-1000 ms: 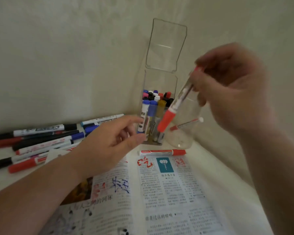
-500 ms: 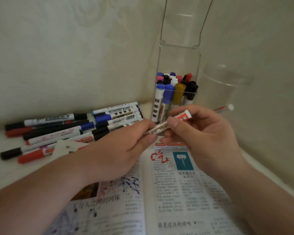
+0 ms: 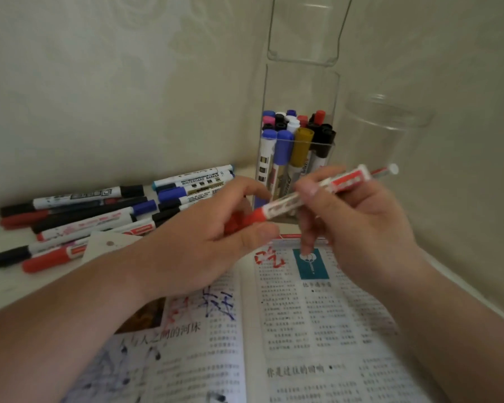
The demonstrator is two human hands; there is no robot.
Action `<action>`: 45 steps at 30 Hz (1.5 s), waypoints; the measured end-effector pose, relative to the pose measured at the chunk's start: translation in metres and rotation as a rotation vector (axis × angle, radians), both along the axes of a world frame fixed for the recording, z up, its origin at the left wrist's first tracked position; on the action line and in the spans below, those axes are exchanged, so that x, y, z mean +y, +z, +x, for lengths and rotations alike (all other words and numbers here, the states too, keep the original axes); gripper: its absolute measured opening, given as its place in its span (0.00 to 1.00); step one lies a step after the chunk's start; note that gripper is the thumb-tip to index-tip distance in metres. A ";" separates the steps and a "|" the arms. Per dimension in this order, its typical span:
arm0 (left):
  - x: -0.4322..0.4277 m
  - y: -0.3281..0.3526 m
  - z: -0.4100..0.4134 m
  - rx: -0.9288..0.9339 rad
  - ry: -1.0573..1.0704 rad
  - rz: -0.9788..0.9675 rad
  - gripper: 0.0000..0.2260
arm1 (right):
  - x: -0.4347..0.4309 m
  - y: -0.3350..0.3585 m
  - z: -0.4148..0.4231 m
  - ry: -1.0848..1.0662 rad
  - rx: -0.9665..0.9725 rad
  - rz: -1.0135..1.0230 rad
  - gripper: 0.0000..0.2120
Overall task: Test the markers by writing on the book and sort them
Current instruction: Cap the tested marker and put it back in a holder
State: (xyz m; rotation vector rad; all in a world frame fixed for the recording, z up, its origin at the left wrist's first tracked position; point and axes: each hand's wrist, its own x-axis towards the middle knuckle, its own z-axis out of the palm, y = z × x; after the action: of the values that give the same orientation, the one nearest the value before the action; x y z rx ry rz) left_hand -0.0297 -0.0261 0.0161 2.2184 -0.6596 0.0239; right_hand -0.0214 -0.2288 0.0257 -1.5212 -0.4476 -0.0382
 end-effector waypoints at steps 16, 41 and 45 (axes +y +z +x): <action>0.012 -0.006 0.005 -0.095 0.016 0.055 0.19 | -0.018 -0.009 -0.006 0.254 0.324 -0.274 0.07; 0.010 -0.008 0.012 -0.200 0.061 0.111 0.16 | -0.008 -0.028 0.001 0.103 0.109 -0.424 0.04; 0.009 -0.009 0.013 -0.201 0.035 0.106 0.09 | -0.010 -0.026 0.000 0.135 0.100 -0.468 0.06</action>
State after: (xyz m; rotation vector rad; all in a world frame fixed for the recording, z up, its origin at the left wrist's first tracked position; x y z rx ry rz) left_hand -0.0167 -0.0175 0.0075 2.3495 -0.7457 0.2381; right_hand -0.0216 -0.2389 -0.0005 -1.9368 -0.5007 0.2637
